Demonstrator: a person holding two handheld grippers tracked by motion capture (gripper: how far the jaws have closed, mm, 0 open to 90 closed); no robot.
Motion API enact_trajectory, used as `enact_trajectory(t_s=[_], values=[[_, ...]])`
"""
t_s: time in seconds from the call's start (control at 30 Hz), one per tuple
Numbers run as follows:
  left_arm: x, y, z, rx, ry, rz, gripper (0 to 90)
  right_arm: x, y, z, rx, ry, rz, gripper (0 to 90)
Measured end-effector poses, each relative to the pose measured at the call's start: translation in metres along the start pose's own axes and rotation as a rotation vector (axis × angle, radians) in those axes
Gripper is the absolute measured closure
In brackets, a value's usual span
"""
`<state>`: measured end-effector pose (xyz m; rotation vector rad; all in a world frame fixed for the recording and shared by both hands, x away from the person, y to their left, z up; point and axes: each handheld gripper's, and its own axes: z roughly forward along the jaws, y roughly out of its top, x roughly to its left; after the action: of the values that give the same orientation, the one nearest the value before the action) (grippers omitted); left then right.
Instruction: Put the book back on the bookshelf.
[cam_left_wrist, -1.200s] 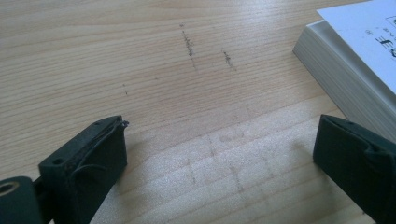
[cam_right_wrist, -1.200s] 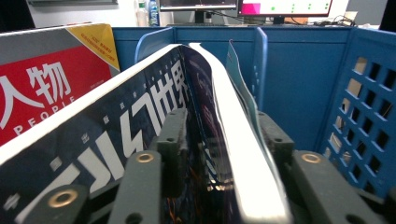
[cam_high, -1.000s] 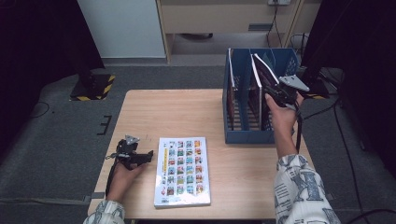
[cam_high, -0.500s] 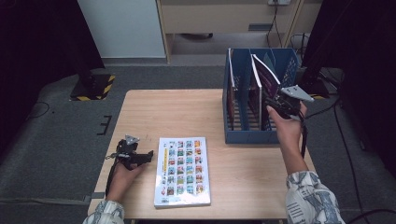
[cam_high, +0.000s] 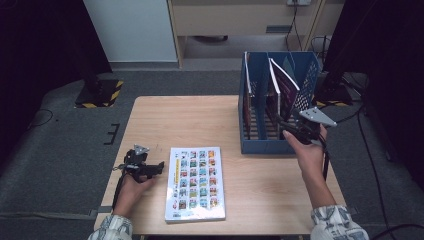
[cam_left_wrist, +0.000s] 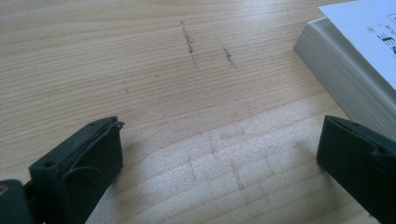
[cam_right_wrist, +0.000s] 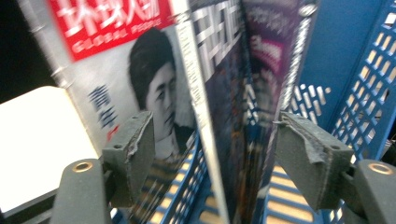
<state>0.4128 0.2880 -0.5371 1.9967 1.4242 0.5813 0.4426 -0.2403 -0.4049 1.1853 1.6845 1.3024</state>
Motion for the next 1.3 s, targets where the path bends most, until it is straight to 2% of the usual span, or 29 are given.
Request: enact_trajectory(t_s=[0.17,0.27,0.37,0.57,0.7,1.0,1.13,1.2,1.3], values=[[0.001,-0.002,-0.002,-0.001,-0.008,0.006,0.0,0.019,-0.015,-0.012,-0.005,0.044,0.012,24.3],[0.001,-0.003,-0.003,0.0,-0.011,0.011,0.0,0.032,-0.022,-0.015,0.016,0.078,-0.013,22.5],[0.001,-0.003,-0.003,-0.001,-0.02,0.02,0.0,0.046,-0.03,-0.019,0.012,0.118,-0.017,22.7],[0.002,-0.004,-0.003,-0.002,-0.048,0.046,0.0,0.075,-0.04,-0.014,0.034,0.205,-0.066,24.0],[0.004,-0.005,-0.004,-0.002,-0.072,0.068,0.0,0.094,-0.044,-0.009,0.056,0.271,-0.104,23.9],[0.008,-0.004,-0.004,-0.003,-0.087,0.074,0.0,0.137,-0.054,0.012,0.134,0.376,-0.151,21.8],[0.009,-0.002,-0.003,0.0,-0.074,0.07,0.8,0.155,-0.06,0.023,0.17,0.407,-0.174,19.6],[0.009,0.0,-0.005,-0.013,-0.081,0.064,4.7,0.163,-0.063,0.028,0.189,0.431,-0.171,18.9],[0.007,0.0,-0.01,-0.027,-0.091,0.086,5.2,0.174,-0.068,0.036,0.217,0.446,-0.183,17.3]])
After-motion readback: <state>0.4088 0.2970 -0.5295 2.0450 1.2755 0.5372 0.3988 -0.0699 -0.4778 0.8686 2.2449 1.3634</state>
